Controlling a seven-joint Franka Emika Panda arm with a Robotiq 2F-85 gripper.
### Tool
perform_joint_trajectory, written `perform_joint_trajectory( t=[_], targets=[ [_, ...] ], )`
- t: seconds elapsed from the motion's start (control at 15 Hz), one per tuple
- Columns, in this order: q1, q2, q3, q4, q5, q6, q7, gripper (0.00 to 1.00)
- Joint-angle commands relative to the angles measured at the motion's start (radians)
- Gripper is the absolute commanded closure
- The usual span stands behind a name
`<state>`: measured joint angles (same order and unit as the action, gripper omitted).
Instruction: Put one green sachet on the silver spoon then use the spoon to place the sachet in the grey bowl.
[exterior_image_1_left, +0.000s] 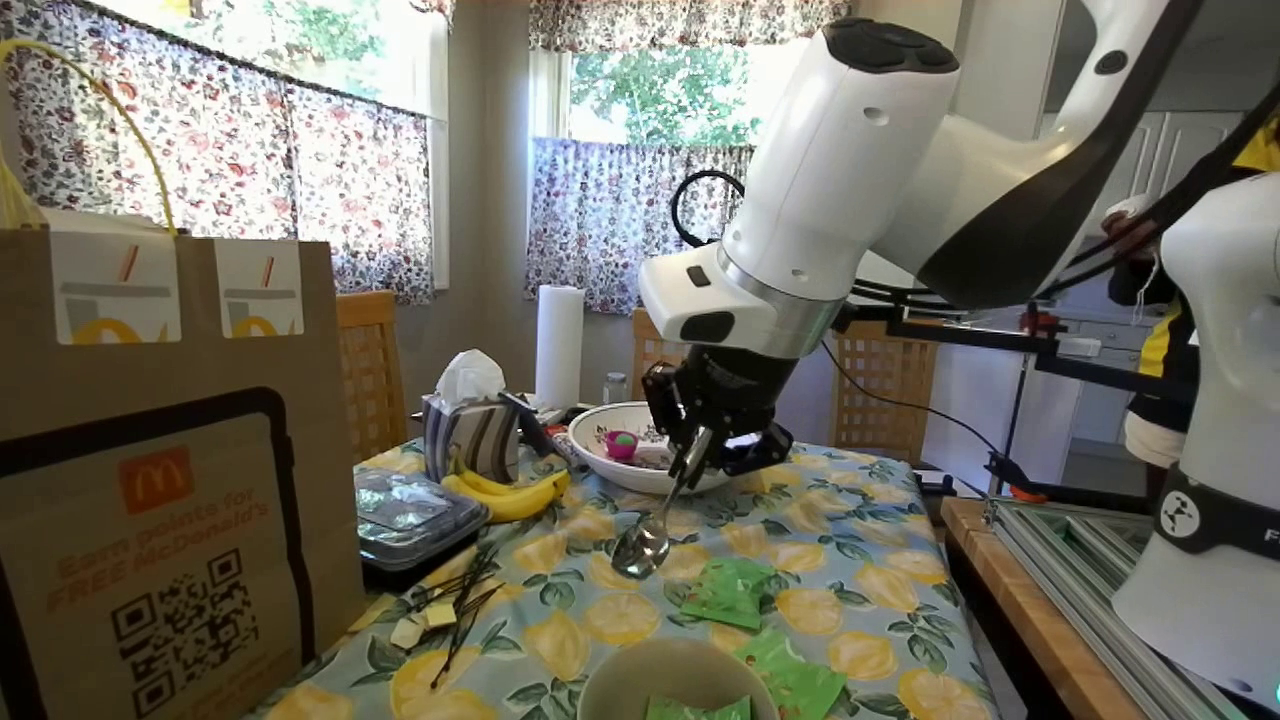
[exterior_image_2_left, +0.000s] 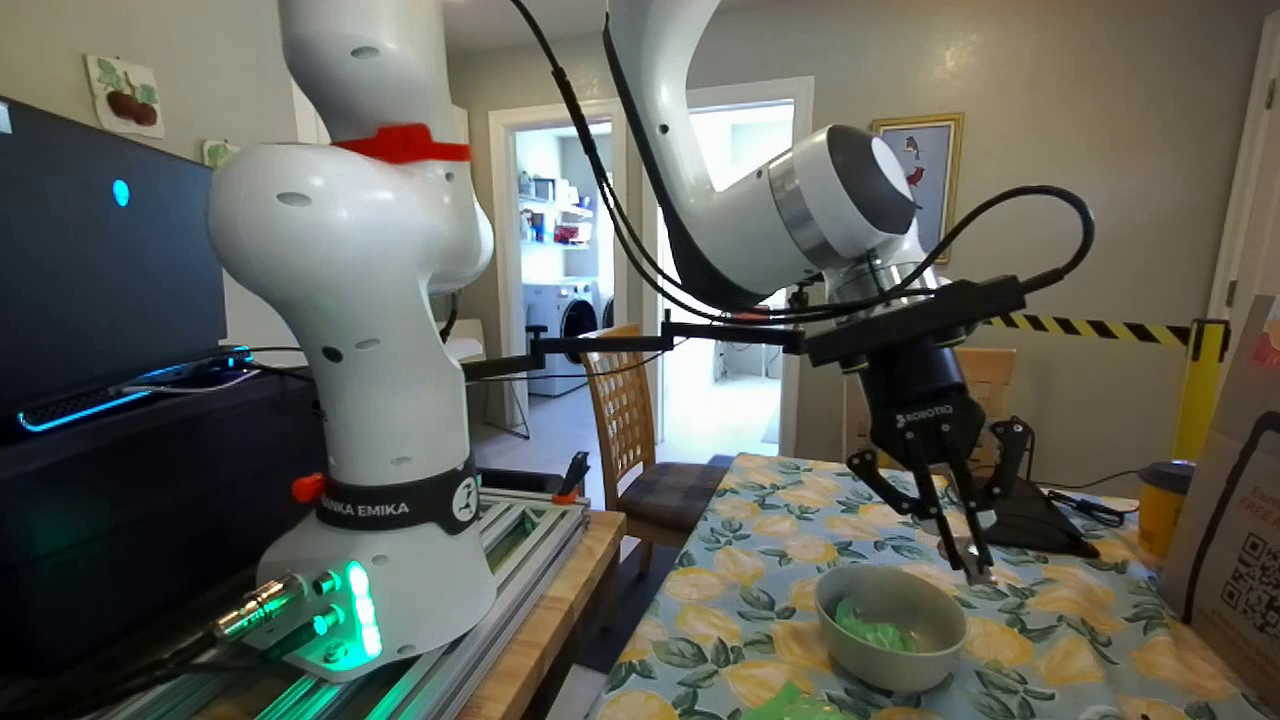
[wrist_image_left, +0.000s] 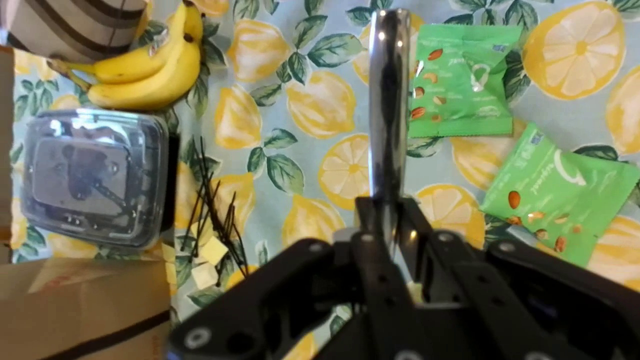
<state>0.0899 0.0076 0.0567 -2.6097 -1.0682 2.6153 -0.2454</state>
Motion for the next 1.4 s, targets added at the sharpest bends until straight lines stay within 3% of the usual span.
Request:
perform_joint_trajectory(
  t=[0.0,0.2,0.67,1.33],
  targets=[
    [-0.057,0.035,-0.059,0.000,-0.063,0.103,0.137,0.96],
    [-0.098,0.095,-0.111,0.024,-0.082,0.193,0.188,0.96],
    [-0.180,0.318,-0.170,0.094,-0.025,0.473,0.120,0.96],
    [-0.272,0.514,-0.093,0.204,0.056,0.467,0.059,0.96]
  ],
)
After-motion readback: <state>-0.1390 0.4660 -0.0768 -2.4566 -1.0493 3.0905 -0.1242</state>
